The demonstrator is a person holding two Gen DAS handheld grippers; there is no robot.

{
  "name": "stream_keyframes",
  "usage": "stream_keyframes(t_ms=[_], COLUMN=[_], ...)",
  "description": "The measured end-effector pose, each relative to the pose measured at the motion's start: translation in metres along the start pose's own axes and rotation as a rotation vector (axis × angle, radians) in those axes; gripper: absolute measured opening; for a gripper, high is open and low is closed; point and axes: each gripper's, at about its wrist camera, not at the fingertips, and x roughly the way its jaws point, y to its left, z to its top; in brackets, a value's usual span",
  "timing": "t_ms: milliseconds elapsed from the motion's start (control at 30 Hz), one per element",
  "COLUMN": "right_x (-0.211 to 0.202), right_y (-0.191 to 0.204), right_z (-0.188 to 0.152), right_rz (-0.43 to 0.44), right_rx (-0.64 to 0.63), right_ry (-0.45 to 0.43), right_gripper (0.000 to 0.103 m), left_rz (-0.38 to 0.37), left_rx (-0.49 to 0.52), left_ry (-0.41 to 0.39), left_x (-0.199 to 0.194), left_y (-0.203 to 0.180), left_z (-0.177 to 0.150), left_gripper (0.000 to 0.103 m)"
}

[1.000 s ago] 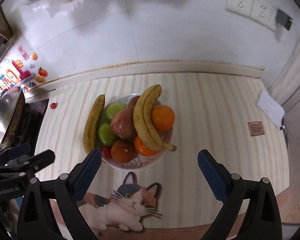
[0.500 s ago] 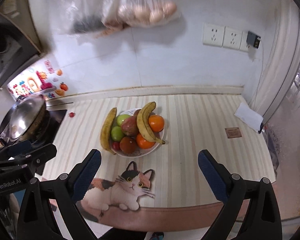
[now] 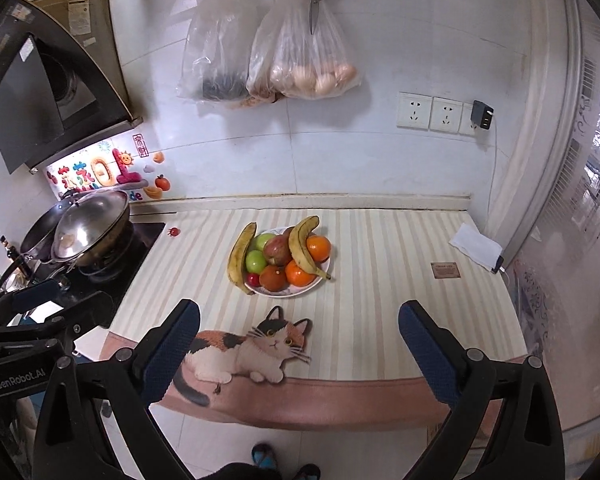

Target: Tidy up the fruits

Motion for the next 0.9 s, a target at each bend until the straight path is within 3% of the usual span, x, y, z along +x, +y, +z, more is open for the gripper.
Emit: stream_keyframes(t_ms=[400, 900], right_x=[-0.031, 0.024], right_y=[0.008, -0.001], right_z=[-0.012, -0.009], right_rz=[-0.006, -0.026], right_rx=[0.029, 0.03], right_ry=[-0.014, 0.033], right_gripper=[0.102, 0.102], left_rz=[0.009, 0.07], left_rx=[0.018, 0.007], left_ry=[-0.009, 0.019], left_x=[-0.011, 0.026], left_y=[0.005, 0.006], left_z=[-0.008, -0.006], left_gripper=[0.096, 0.1])
